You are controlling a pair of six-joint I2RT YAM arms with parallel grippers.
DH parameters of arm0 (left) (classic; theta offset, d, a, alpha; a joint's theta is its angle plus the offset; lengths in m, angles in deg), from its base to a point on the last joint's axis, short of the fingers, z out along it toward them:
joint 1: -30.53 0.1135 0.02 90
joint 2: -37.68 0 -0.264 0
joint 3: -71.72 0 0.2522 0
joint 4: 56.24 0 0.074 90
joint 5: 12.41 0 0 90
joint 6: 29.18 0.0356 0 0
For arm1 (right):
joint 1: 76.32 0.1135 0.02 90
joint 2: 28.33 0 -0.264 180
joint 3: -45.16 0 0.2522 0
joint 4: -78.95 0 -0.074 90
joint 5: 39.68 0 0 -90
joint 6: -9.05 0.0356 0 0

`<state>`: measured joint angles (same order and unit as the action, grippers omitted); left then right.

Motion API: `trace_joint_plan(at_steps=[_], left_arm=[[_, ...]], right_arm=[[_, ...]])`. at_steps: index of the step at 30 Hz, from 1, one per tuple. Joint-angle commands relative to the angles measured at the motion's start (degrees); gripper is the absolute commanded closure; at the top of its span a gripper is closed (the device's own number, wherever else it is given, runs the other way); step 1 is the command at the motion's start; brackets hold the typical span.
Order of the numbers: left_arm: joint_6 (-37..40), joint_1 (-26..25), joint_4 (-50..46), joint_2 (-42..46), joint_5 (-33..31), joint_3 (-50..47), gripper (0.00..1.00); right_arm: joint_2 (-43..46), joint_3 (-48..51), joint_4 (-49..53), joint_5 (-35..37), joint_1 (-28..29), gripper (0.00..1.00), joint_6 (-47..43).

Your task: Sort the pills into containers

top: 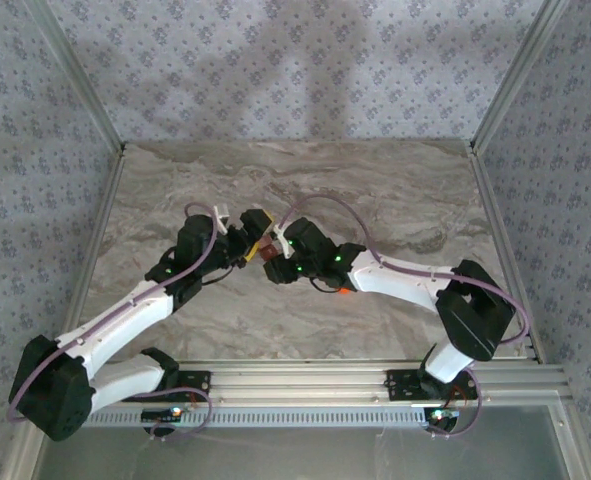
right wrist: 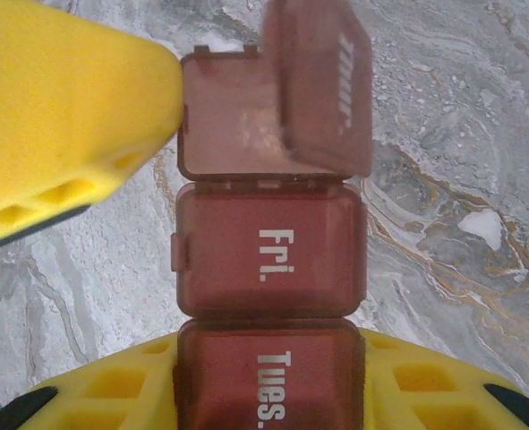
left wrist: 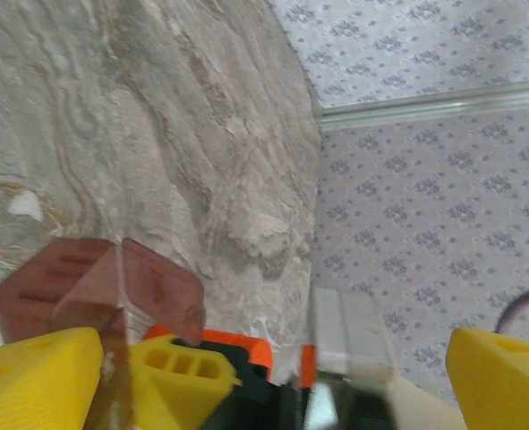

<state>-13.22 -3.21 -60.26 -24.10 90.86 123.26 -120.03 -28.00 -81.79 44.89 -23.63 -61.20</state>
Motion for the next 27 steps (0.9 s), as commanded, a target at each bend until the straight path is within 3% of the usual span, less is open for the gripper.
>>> trace_joint_plan(at_steps=[1, 6, 13, 21, 27], left_arm=[[-1.12, -0.71, 2.04, 2.31, -0.05, 2.10, 0.02], [-1.29, -0.77, -0.12, 4.02, -2.56, 1.55, 0.02], [5.69, 1.10, -17.62, 11.39, -15.57, 2.30, 0.02], [11.23, 9.70, -23.70, 11.53, -11.51, -1.24, 0.02], [14.60, 11.49, -25.33, 11.09, -10.71, -2.88, 0.02]], right_arm=[[-0.96, 0.42, -1.20, -0.47, 0.44, 0.58, 0.11], [-0.53, 1.44, -1.51, -0.20, 0.42, 0.58, 0.03], [0.13, 4.83, -1.39, -0.42, 0.27, 0.57, -2.39], [-7.17, 1.63, 4.26, -3.46, 0.84, 0.55, -13.67], [-11.71, -0.33, 6.45, -0.84, 3.08, 0.54, -18.75]])
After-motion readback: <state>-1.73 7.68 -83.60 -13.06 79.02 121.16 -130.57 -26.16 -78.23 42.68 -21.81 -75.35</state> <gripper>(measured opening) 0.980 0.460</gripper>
